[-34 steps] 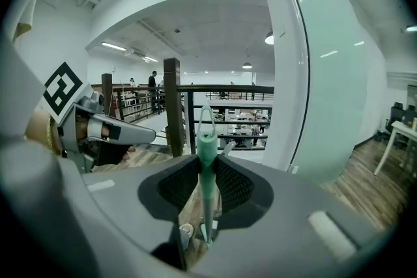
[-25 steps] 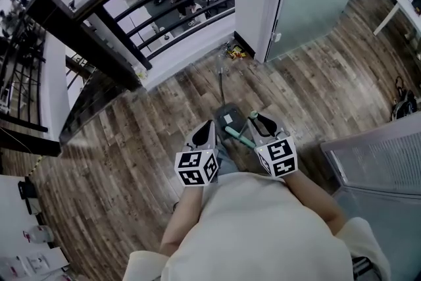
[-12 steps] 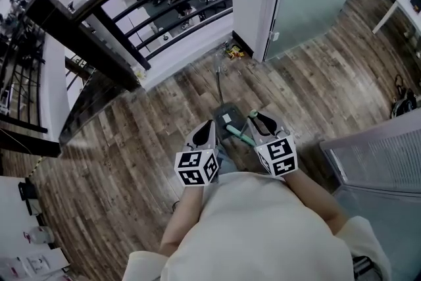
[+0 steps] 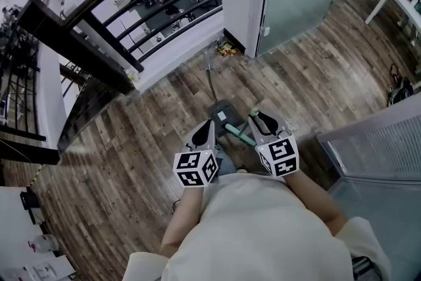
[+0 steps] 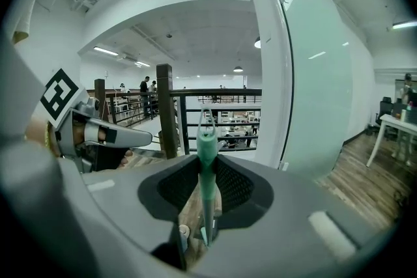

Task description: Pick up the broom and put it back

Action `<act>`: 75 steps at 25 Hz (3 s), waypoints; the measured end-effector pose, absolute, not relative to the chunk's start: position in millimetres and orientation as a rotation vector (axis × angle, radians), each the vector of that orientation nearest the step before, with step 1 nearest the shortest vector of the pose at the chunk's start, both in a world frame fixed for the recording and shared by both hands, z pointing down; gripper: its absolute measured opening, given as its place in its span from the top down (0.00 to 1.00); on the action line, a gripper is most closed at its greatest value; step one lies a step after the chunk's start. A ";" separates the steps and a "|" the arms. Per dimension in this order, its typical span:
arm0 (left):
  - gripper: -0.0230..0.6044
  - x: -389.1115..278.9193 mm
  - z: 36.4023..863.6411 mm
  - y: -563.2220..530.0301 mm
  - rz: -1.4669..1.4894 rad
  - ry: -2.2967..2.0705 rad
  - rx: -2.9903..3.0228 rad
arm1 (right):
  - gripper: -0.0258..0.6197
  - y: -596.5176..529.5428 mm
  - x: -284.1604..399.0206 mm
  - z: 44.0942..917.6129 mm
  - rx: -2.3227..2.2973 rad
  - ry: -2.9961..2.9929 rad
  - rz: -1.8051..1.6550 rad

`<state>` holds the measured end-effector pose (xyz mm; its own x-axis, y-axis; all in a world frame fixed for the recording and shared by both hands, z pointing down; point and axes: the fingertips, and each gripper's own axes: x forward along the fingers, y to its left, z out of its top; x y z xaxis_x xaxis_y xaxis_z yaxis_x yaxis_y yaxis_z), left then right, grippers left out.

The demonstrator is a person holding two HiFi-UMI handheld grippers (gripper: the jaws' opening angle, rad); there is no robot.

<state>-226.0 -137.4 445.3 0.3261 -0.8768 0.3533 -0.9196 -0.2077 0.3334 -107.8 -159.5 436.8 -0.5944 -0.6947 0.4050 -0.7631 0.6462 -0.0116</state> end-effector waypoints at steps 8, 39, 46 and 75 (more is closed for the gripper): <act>0.96 -190.6 446.3 -138.0 0.156 -1.456 2.195 | 0.82 -144.6 -79.8 430.7 1.269 -2.479 0.299; 0.95 -111.7 436.5 -125.3 0.340 -0.776 2.561 | 0.82 -67.9 -6.9 407.4 2.002 -2.068 0.427; 0.96 -110.6 441.5 -117.7 0.368 -0.679 2.591 | 0.82 -55.1 -5.7 403.6 2.104 -2.005 0.444; 0.96 27.3 423.8 -97.9 0.303 -0.739 2.581 | 0.82 -33.7 132.8 378.1 2.046 -2.080 0.394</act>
<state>27.3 -97.9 423.8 0.8334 -0.4502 0.3205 -0.5457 -0.7623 0.3480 132.8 -33.7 378.1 -0.0238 -0.9461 0.3229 -0.9987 0.0077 -0.0510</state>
